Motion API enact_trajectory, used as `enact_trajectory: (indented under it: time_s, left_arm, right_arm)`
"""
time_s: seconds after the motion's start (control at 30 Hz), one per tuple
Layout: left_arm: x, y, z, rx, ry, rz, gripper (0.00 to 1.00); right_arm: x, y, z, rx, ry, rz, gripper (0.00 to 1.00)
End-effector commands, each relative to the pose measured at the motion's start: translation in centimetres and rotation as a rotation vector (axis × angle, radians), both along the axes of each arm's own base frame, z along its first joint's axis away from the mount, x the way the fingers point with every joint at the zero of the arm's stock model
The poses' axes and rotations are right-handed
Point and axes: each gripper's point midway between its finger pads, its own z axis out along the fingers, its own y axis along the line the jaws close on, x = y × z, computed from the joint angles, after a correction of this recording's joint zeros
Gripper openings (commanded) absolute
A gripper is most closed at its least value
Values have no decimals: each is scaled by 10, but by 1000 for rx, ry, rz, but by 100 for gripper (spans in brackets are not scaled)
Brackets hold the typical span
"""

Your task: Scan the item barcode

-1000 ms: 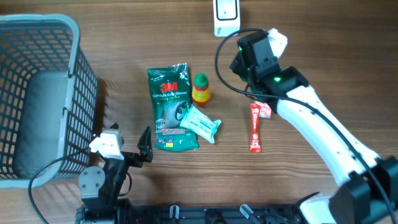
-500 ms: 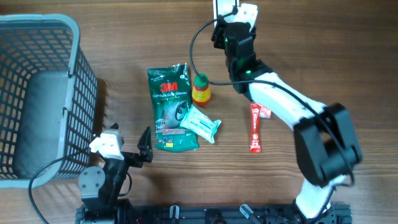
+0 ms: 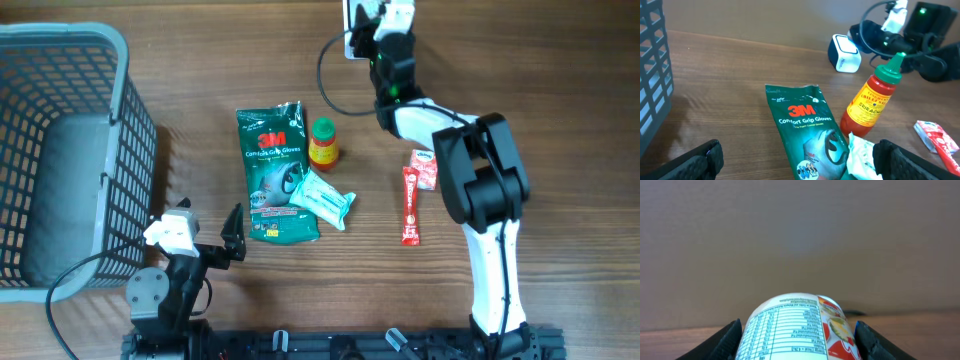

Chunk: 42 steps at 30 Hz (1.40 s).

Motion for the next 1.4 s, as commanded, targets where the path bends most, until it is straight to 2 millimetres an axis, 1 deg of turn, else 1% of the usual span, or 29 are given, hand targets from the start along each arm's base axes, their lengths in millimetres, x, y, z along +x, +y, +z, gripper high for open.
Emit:
enact_trajectory:
  time_s: [0.0,0.07,0.17,0.27,0.3,0.33,0.4,0.43,0.47,0.5,0.53,0.57,0.6,0.63,0.67,0.7,0.73,0.77,0.8,0.83,0.87,0.93,0.97,1.07,1.1,1.17,1.23,1.3,1.37]
  left_arm:
    - [-1,-3,-1,-8,-2,-15,100]
    - [-1,-3,-1,-8,-2,-15,100]
    - [-1,-3,-1,-8,-2,-15,100]
    - [-1,-3,-1,-8,-2,-15,100]
    - [-1,-3,-1,-8,-2,-15,100]
    - [-1,-3,-1,-8,-2,-15,100]
    - [-1,-3,-1,-8,-2,-15,100]
    - [-1,-3,-1,-8,-2,-15,100]
    - [-1,-3,-1,-8,-2,-15,100]
    - [-1,-3,-1,-8,-2,-15,100]
    - [-1,-3,-1,-8,-2,-15,100]
    - [-1,-3,-1,-8,-2,-15,100]
    - [-1,-3,-1,-8,-2,-15,100]
    - [-1,-3,-1,-8,-2,-15,100]
    - [-1,-3,-1,-8,-2,-15,100]
    - [-1,-3,-1,-8,-2,-15,100]
    - [-1,-3,-1,-8,-2,-15,100]
    - [-1,-3,-1,-8,-2,-15,100]
    - [-1,-3,-1,-8,-2,-15,100]
    - [-1,-3,-1,-8,-2,-15,100]
    - [-1,-3,-1,-8,-2,-15,100]
    - [-1,-3,-1,-8,-2,-15,100]
    - [-1,-3,-1,-8,-2,-15,100]
    - [-1,-3,-1,-8,-2,-15,100]
    - [-1,-3,-1,-8,-2,-15,100]
    - [-1,-3,-1,-8,-2,-15,100]
    - [-1,-3,-1,-8,-2,-15,100]
    - [-1,-3,-1,-8,-2,-15,100]
    - [-1,-3,-1,-8,-2,-15,100]
  right_arm:
    - [12,22,36,-5,-66,59,47]
    - [13,22,36,-6,-67,59,47]
    - [12,22,32,-12,-50,60,48]
    - [12,22,36,-8,-60,59,54]
    - [12,21,41,-7,-59,53,55]
    - [11,18,51,-6,-59,43,55]
    - [8,5,82,10,-68,5,55]
    - [5,-6,105,14,-78,-16,55]
    - [2,-17,123,15,-83,-36,54]
    - [-3,-35,145,12,-79,-65,55]
    - [-9,-57,164,6,-66,-103,55]
    - [-14,-78,175,-2,-47,-143,55]
    - [-20,-111,184,-13,-12,-209,55]
    - [-28,-148,190,-11,23,-293,55]
    - [-38,-189,188,0,72,-385,56]
    - [-48,-230,182,15,128,-467,56]
    - [-57,-264,172,30,178,-530,56]
    - [-71,-310,154,77,248,-622,57]
    - [-91,-356,131,134,334,-719,57]
    - [-114,-394,107,187,420,-802,55]
    - [-135,-422,90,229,487,-856,54]
    - [-176,-471,55,330,606,-944,50]
    - [-193,-489,42,379,647,-962,50]
    - [-231,-526,10,477,734,-1014,49]
    - [-240,-535,0,509,751,-1037,49]
    - [-251,-546,-14,554,773,-1050,51]
    - [-260,-558,-31,569,796,-1078,56]
    - [-269,-564,-58,594,846,-1102,58]
    - [-275,-566,-82,628,886,-1120,61]
